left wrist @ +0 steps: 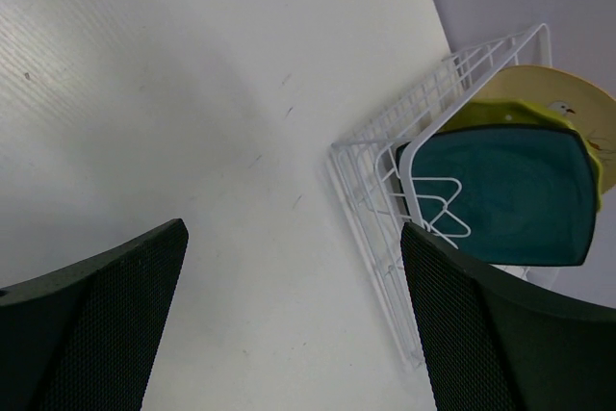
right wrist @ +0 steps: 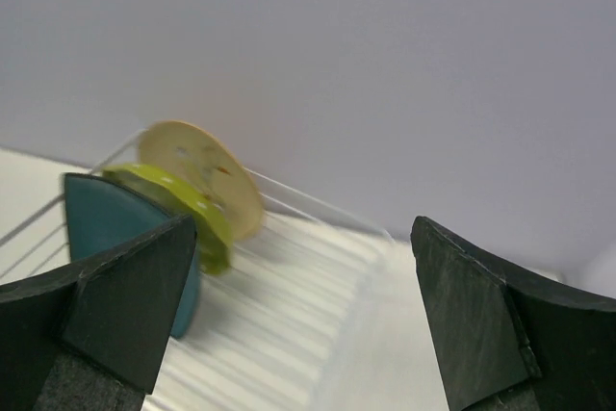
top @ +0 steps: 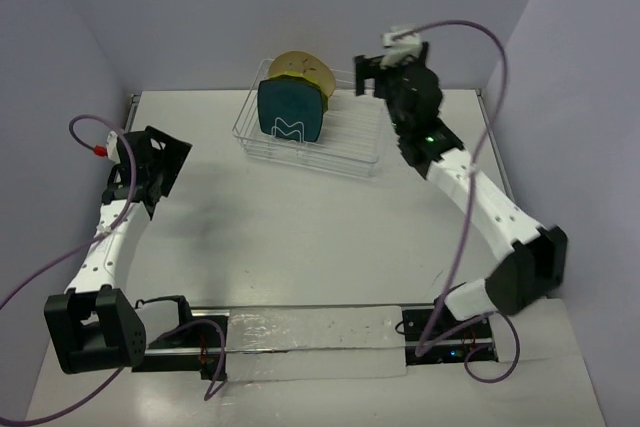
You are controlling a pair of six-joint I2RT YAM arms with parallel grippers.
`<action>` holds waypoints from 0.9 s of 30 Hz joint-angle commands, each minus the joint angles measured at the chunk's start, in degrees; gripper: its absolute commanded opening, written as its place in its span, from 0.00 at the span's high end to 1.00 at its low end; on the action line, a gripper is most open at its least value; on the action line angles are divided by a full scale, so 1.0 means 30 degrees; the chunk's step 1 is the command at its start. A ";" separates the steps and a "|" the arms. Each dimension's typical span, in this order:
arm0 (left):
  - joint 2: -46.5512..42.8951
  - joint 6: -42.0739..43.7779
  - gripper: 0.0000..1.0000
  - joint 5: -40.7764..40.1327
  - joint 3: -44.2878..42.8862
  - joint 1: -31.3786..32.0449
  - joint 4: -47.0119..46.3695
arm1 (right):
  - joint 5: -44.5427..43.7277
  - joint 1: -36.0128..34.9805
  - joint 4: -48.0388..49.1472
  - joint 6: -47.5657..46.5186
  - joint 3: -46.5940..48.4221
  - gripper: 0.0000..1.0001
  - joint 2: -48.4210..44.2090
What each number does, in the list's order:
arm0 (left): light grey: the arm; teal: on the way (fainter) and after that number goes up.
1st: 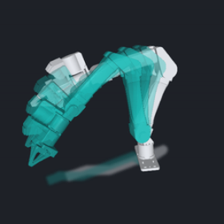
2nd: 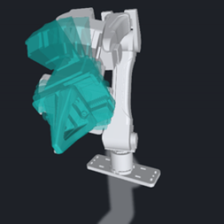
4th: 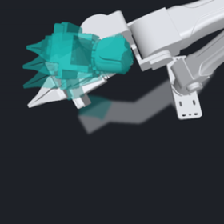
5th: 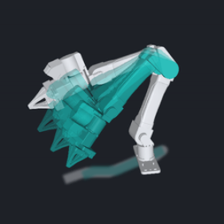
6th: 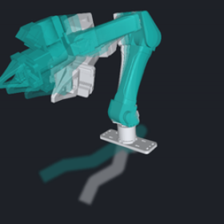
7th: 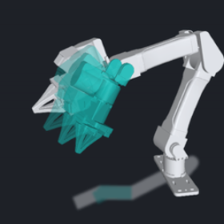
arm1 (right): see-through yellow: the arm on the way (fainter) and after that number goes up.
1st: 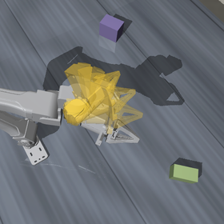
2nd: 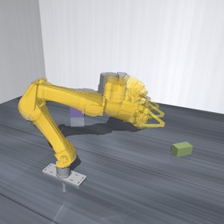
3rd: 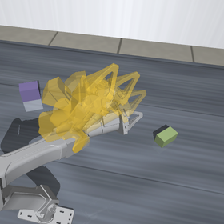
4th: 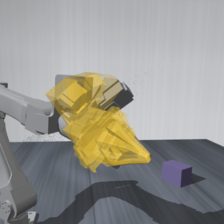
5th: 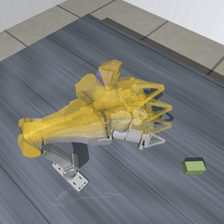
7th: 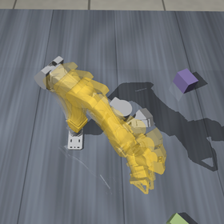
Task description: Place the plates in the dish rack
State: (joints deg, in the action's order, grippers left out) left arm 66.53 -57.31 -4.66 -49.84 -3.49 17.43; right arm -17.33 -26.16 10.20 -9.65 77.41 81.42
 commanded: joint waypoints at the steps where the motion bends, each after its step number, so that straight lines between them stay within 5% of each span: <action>1: -0.0837 0.0729 0.01 0.0001 -0.0465 0.0097 0.0314 | -0.0465 0.1660 -0.0969 0.5466 -0.4326 0.00 -0.3875; 12: -0.3576 0.0898 0.01 -0.2415 0.0762 0.2528 0.1406 | -0.2743 0.4824 -0.7039 1.3127 -1.4215 0.00 -1.3987; 27: -0.5057 0.1449 0.01 -0.3748 0.1010 0.2627 0.1984 | -0.3826 0.4845 -0.9487 1.4505 -1.5335 0.00 -1.7666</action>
State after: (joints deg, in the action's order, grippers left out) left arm 52.37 -54.17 -14.58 -47.23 4.08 23.45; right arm -25.98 -11.84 -16.76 33.01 31.24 28.11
